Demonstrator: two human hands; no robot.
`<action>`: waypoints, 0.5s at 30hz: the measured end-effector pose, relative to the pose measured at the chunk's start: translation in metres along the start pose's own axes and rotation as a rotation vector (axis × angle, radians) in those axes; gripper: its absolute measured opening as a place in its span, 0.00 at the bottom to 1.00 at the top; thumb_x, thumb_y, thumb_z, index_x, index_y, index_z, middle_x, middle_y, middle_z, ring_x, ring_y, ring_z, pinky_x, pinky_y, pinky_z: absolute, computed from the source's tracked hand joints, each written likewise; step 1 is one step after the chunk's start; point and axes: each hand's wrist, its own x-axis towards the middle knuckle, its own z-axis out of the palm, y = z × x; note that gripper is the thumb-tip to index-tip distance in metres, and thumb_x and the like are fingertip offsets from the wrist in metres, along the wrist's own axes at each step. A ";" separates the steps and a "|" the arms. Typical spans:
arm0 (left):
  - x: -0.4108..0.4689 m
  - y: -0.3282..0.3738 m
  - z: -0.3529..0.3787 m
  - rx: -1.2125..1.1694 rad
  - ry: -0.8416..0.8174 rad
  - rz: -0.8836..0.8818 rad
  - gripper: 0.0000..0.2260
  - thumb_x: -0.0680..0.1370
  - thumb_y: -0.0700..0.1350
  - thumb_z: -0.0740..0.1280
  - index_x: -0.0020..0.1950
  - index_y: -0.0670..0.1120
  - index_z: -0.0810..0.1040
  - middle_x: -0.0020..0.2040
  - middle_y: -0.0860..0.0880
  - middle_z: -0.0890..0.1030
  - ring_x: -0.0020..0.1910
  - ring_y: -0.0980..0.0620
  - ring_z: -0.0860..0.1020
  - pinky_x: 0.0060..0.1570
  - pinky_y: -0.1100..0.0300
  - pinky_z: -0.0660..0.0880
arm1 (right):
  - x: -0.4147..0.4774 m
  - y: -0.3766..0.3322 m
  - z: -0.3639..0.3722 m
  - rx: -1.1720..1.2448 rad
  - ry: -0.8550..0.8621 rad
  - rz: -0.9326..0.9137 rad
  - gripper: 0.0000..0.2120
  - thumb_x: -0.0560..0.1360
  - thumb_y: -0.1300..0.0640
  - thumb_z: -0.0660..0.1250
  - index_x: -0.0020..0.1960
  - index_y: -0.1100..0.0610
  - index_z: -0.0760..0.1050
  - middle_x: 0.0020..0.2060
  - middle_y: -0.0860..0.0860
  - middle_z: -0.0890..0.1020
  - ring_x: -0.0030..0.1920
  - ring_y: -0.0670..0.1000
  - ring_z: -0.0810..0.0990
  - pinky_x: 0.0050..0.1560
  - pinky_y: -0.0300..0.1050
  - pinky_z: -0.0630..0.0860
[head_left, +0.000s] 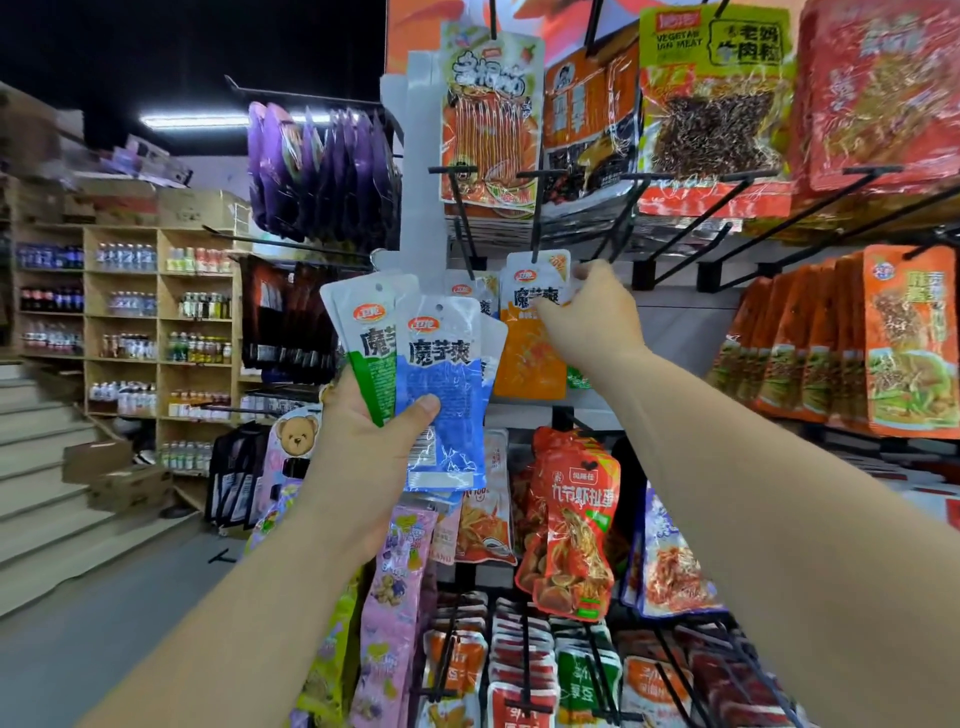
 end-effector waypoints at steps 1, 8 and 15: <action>0.000 0.000 0.000 0.005 -0.004 0.004 0.19 0.81 0.34 0.68 0.63 0.57 0.78 0.58 0.54 0.86 0.59 0.52 0.84 0.65 0.44 0.78 | -0.005 0.003 -0.003 -0.050 0.006 -0.071 0.27 0.78 0.49 0.73 0.70 0.57 0.66 0.57 0.53 0.77 0.53 0.55 0.76 0.51 0.52 0.77; 0.001 0.001 0.002 0.025 0.000 -0.002 0.19 0.81 0.34 0.69 0.63 0.58 0.78 0.57 0.56 0.87 0.59 0.53 0.84 0.66 0.43 0.78 | -0.017 0.015 -0.011 -0.831 -0.210 -0.564 0.38 0.77 0.40 0.71 0.82 0.41 0.56 0.84 0.55 0.44 0.83 0.62 0.46 0.78 0.64 0.55; 0.001 0.001 -0.001 0.007 -0.027 -0.006 0.19 0.82 0.35 0.68 0.66 0.56 0.77 0.58 0.55 0.86 0.60 0.51 0.84 0.65 0.42 0.78 | 0.005 0.019 0.009 -1.097 -0.382 -0.397 0.44 0.79 0.31 0.60 0.83 0.40 0.36 0.83 0.51 0.34 0.80 0.65 0.30 0.77 0.74 0.38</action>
